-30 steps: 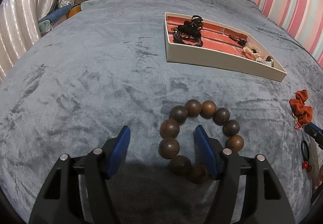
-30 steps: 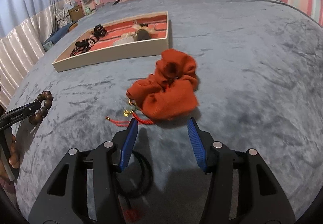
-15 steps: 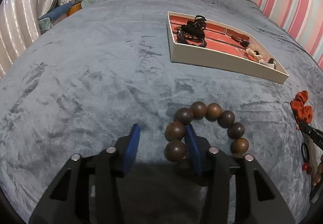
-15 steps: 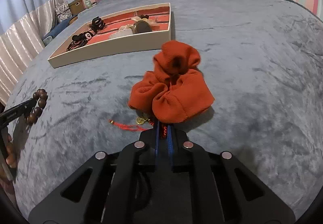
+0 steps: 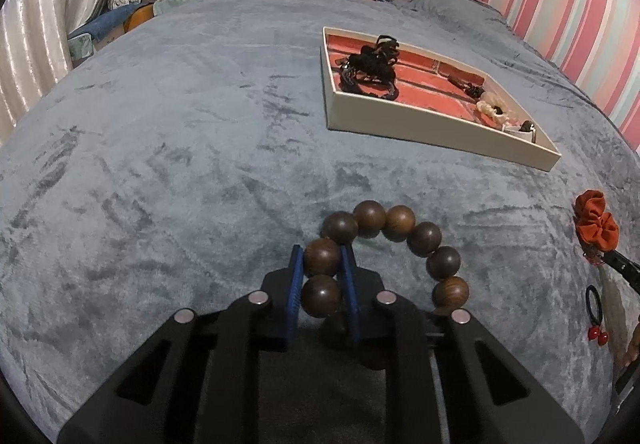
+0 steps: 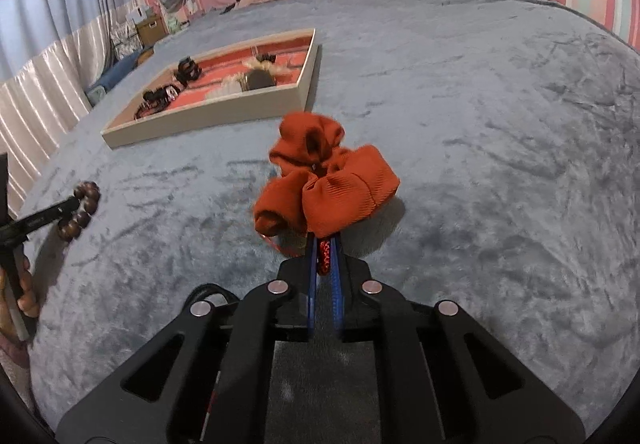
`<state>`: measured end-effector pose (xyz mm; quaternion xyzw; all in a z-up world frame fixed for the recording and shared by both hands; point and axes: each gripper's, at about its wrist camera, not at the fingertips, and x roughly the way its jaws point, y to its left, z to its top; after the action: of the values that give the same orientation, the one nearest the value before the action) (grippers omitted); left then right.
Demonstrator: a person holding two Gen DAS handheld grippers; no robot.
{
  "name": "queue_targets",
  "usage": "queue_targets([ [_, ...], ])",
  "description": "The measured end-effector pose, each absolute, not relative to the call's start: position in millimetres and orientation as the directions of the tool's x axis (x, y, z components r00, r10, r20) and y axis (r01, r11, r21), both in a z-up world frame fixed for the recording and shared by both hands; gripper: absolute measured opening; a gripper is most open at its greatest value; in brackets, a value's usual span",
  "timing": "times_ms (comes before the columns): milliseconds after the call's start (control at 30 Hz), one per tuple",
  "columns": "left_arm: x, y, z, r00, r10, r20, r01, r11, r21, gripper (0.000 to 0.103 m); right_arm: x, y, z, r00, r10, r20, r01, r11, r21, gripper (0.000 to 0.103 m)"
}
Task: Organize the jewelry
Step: 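Grasp the bead bracelet with left tool while right tool grasps red-tassel charm, then carry bracelet and charm into the tray and open both tools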
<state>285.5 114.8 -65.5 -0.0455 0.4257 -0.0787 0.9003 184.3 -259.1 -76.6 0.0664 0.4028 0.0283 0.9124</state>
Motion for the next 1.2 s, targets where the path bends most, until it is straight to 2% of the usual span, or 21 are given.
queue_targets([
  [467, 280, 107, -28, 0.680, -0.242, -0.692, 0.155, 0.970, -0.187, 0.019, 202, -248, -23, 0.753, 0.154, -0.640, -0.053, 0.983, 0.174, 0.007],
  [900, 304, 79, 18, 0.727, -0.252, -0.639, 0.229, 0.966, -0.120, 0.019, 243, -227, 21, 0.813, 0.162, -0.559, -0.091, 0.984, 0.153, 0.007],
  [1200, 339, 63, 56, 0.760, -0.270, -0.591, 0.268, 0.959, -0.093, 0.019, 307, -218, 34, 0.811, 0.183, -0.556, -0.115, 0.981, 0.155, 0.007],
])
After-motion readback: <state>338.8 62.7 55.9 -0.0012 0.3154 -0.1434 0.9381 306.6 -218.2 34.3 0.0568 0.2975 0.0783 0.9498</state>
